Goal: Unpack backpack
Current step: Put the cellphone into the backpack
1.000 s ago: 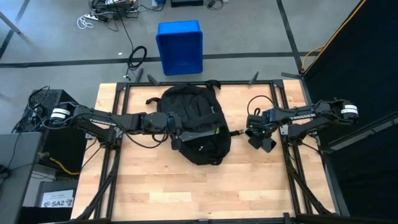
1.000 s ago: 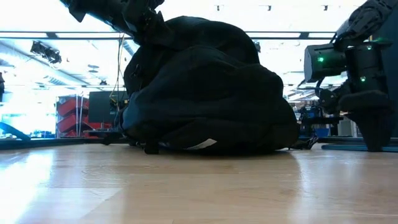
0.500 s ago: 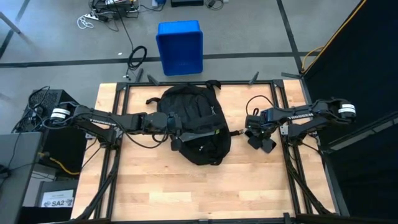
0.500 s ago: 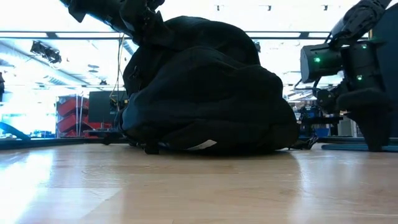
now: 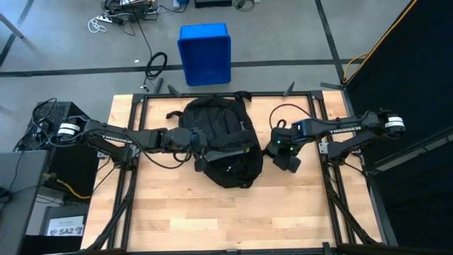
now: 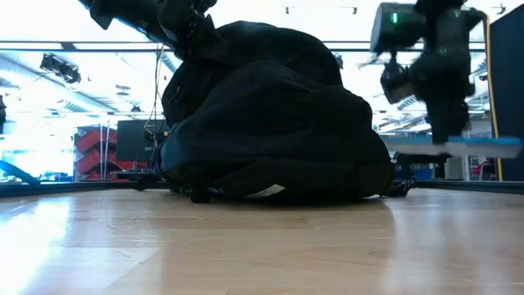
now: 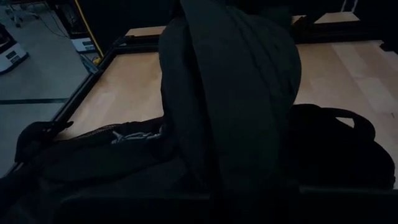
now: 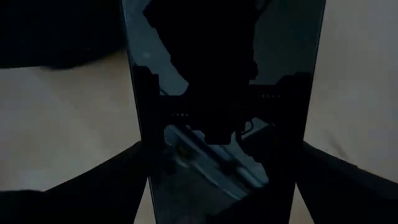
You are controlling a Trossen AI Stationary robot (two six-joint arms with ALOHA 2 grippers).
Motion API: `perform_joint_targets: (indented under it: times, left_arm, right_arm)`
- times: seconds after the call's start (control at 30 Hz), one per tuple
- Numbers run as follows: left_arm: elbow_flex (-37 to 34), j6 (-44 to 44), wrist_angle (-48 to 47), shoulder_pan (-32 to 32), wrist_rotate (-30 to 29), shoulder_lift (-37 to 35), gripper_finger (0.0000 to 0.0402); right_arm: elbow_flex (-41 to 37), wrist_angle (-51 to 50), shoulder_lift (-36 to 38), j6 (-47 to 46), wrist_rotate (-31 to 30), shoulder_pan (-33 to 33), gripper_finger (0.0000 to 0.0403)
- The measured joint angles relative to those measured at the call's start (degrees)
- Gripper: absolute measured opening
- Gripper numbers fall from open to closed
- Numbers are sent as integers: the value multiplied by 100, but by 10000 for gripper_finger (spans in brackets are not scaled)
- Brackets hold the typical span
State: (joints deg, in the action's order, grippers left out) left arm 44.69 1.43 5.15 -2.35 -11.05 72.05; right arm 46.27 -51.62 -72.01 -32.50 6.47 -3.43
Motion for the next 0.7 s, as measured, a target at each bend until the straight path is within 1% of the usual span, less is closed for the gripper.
perform_joint_targets:
  times: [0.13,0.2,0.33,0.4,0.5,0.6,0.7]
  left_arm:
    - [0,57,4,0,-1,0,0]
    - [0,81,21,0,0,0,0]
    - [-4,137,143,0,66,0,0]
    - [-6,144,235,2,214,0,0]
    - [-7,145,423,2,397,2,0]
    - [-7,136,522,2,691,2,0]
    - [-7,93,536,2,1009,2,0]
  right_arm:
    - [389,336,4,244,268,578,327]
    - [531,808,4,274,434,884,327]
    - [656,1767,-157,286,517,1298,327]
    - [735,2096,-383,464,601,1308,327]
    - [1000,2362,-898,845,910,1128,327]
    - [1427,2201,-1526,1332,1024,874,327]
    - [2069,1850,-2071,1730,1109,601,327]
